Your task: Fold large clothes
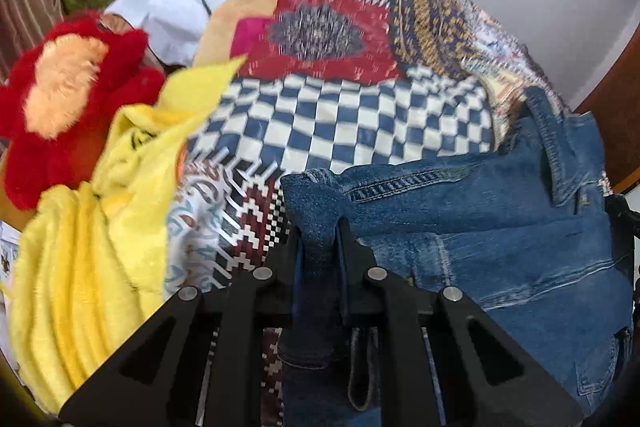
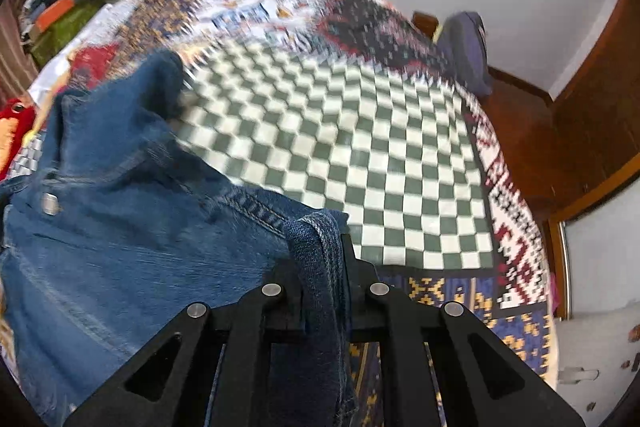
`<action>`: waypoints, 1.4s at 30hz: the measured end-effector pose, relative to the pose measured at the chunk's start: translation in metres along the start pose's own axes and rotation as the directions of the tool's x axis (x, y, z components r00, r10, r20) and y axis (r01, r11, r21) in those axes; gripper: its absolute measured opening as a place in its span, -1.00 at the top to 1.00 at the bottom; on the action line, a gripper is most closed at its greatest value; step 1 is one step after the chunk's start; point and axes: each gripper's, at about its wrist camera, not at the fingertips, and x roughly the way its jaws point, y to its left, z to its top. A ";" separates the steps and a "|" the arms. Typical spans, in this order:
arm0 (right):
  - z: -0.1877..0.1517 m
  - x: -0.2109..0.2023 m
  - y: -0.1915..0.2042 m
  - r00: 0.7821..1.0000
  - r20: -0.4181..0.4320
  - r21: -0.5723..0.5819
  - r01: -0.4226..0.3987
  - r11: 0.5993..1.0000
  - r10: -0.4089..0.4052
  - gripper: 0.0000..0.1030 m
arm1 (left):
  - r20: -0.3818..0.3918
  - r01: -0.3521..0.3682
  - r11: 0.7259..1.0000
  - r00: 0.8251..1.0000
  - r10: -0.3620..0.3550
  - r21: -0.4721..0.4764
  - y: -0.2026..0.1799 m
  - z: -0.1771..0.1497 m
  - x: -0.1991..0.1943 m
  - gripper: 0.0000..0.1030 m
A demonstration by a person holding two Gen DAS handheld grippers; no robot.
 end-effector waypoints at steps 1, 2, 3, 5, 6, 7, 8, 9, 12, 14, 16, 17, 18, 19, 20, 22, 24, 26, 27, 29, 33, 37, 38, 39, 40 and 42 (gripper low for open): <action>-0.003 0.007 -0.001 1.000 -0.008 0.002 0.007 1.000 -0.007 0.82 | -0.011 -0.005 1.000 1.000 0.005 0.004 -0.001 -0.001 0.007 0.72; -0.006 0.014 -0.004 1.000 -0.013 -0.001 0.028 1.000 -0.028 0.82 | -0.019 -0.012 1.000 1.000 0.012 0.009 -0.002 -0.002 0.012 0.70; -0.008 0.018 -0.006 0.999 -0.018 -0.006 0.032 0.999 -0.032 0.81 | -0.025 -0.016 1.000 1.000 0.017 0.012 -0.003 -0.003 0.016 0.69; -0.011 0.022 -0.008 1.000 -0.016 -0.007 0.024 1.000 -0.024 0.81 | -0.028 -0.017 1.000 0.999 0.017 0.002 -0.003 -0.006 0.022 0.65; -0.011 0.022 -0.008 1.000 -0.008 -0.012 0.026 1.000 -0.026 0.80 | -0.026 -0.017 1.000 1.000 0.017 0.000 -0.003 -0.007 0.024 0.64; -0.012 0.021 -0.007 0.999 -0.002 -0.027 0.035 0.999 -0.035 0.80 | -0.023 -0.019 1.000 1.000 0.019 0.002 -0.003 -0.008 0.025 0.63; -0.013 0.021 -0.005 0.999 0.000 -0.041 0.044 0.998 -0.044 0.79 | -0.020 -0.022 1.000 1.000 0.022 0.008 -0.004 -0.009 0.026 0.63; -0.013 0.021 -0.002 0.998 0.003 -0.056 0.058 0.997 -0.058 0.78 | -0.018 -0.026 1.000 1.000 0.026 0.012 -0.005 -0.009 0.026 0.62; -0.015 0.019 0.001 0.997 0.007 -0.061 0.080 0.995 -0.080 0.77 | -0.021 -0.045 0.998 0.999 0.046 0.034 -0.008 -0.011 0.026 0.61; -0.017 0.018 0.001 0.996 0.007 -0.055 0.087 0.995 -0.087 0.77 | -0.030 -0.055 0.997 0.998 0.056 0.045 -0.011 -0.012 0.026 0.59; -0.019 0.016 0.002 0.995 0.003 -0.052 0.096 0.994 -0.096 0.74 | -0.041 -0.056 0.997 0.997 0.058 0.049 -0.011 -0.016 0.025 0.56; -0.020 0.015 0.001 0.995 -0.003 -0.049 0.104 0.993 -0.105 0.70 | -0.049 -0.053 0.997 0.997 0.056 0.050 -0.010 -0.017 0.025 0.55; -0.021 0.015 0.001 0.993 -0.008 -0.048 0.119 0.992 -0.120 0.58 | -0.057 -0.050 0.997 0.997 0.053 0.051 -0.010 -0.019 0.025 0.54; -0.022 0.013 0.000 0.990 -0.009 -0.049 0.143 0.989 -0.143 0.35 | -0.068 -0.046 0.998 0.996 0.050 0.053 -0.009 -0.021 0.024 0.52; -0.025 0.011 -0.001 0.983 -0.002 -0.056 0.184 0.981 -0.185 0.15 | -0.074 -0.045 0.997 0.996 0.049 0.056 -0.009 -0.023 0.023 0.51; -0.028 0.008 -0.005 0.961 0.010 -0.058 0.277 0.959 -0.276 -0.67 | -0.087 -0.047 0.997 0.995 0.052 0.064 -0.008 -0.027 0.020 0.49; -0.031 0.002 -0.018 0.969 -0.001 -0.030 0.248 0.968 -0.248 -0.70 | -0.099 -0.056 0.996 0.993 0.063 0.069 -0.008 -0.031 0.015 0.49; -0.033 -0.010 -0.028 0.980 -0.010 0.015 0.198 0.980 -0.198 -0.70 | -0.105 -0.067 0.995 0.992 0.074 0.067 -0.007 -0.034 0.009 0.49; -0.033 -0.019 -0.031 0.983 0.008 0.030 0.185 0.982 -0.185 -0.70 | -0.106 -0.071 0.996 0.991 0.077 0.062 -0.005 -0.034 0.004 0.49; -0.034 -0.042 -0.032 0.984 0.043 0.043 0.171 0.984 -0.173 -0.70 | -0.102 -0.071 0.996 0.992 0.075 0.048 -0.002 -0.032 -0.007 0.49; -0.034 -0.093 -0.027 0.987 0.113 0.040 0.115 0.993 -0.119 -0.70 | -0.039 -0.072 0.997 0.997 0.073 0.038 0.000 -0.028 -0.046 0.49; -0.035 -0.148 -0.012 0.979 0.198 0.024 0.054 0.998 -0.058 -0.70 | 0.041 -0.059 0.996 0.998 0.056 0.063 -0.008 -0.026 -0.092 0.48; -0.038 -0.165 -0.008 0.974 0.222 0.020 0.028 0.999 -0.032 -0.70 | 0.063 -0.055 0.996 0.997 0.051 0.074 -0.012 -0.026 -0.105 0.46; -0.039 -0.177 -0.005 0.971 0.238 0.017 0.010 1.000 -0.014 -0.70 | 0.081 -0.054 0.995 0.996 0.047 0.083 -0.016 -0.026 -0.115 0.43; -0.042 -0.189 -0.003 0.968 0.250 0.015 -0.007 1.000 0.004 -0.71 | 0.109 -0.052 0.994 0.993 0.041 0.097 -0.021 -0.029 -0.131 0.34; -0.048 -0.209 0.002 0.962 0.269 0.013 -0.045 0.999 0.040 -0.71 | 0.153 -0.047 0.992 0.988 0.029 0.116 -0.028 -0.035 -0.155 0.14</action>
